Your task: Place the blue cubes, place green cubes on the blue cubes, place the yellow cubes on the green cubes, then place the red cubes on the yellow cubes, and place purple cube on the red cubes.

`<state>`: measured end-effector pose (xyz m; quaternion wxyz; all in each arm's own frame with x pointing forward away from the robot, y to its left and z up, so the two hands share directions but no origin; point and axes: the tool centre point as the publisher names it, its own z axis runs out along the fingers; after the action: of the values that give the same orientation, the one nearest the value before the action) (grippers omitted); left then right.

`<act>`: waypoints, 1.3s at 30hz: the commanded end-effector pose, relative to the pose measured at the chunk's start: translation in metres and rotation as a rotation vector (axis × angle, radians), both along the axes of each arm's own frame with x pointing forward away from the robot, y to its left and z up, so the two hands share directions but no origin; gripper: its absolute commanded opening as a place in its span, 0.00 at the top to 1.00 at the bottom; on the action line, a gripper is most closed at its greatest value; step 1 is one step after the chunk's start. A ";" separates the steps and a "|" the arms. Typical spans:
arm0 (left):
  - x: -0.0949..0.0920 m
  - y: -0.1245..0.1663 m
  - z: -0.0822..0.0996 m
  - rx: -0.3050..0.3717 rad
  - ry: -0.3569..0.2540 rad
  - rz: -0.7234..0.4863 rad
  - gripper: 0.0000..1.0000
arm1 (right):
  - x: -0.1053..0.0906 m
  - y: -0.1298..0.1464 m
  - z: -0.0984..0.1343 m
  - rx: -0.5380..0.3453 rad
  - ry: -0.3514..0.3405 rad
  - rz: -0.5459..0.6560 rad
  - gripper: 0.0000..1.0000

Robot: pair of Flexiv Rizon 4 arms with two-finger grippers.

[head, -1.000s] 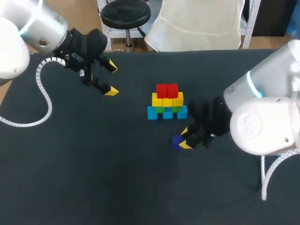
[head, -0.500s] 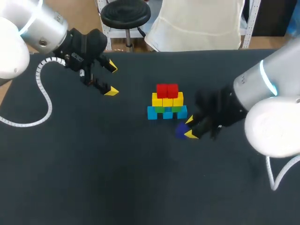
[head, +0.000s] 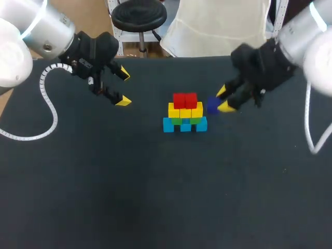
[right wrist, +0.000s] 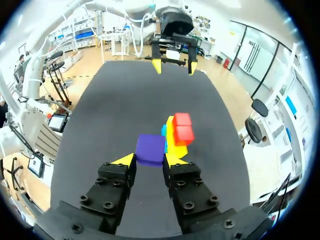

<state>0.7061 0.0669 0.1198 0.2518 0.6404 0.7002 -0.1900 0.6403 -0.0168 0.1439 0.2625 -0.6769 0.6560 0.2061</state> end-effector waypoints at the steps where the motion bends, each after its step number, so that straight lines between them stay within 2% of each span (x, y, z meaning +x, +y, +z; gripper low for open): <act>1: 0.000 0.001 -0.001 -0.002 -0.003 -0.002 0.00 | 0.015 0.009 0.007 0.013 0.089 0.112 1.00; 8: 0.000 0.001 -0.001 -0.002 -0.003 -0.002 0.00 | 0.026 0.032 0.005 0.003 0.106 0.216 1.00; 14: 0.000 0.001 -0.001 -0.002 -0.003 -0.002 0.00 | 0.031 0.048 0.000 -0.001 0.131 0.255 1.00; 23: 0.000 0.001 -0.001 -0.002 -0.003 -0.002 0.00 | 0.040 0.061 -0.006 -0.011 0.154 0.269 1.00; 39: 0.000 0.001 -0.001 -0.002 -0.003 -0.002 0.00 | 0.047 0.062 -0.014 -0.033 0.153 0.234 1.00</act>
<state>0.7061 0.0669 0.1198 0.2518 0.6404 0.7003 -0.1900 0.6864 0.0445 0.1301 0.1746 -0.7358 0.5934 0.2755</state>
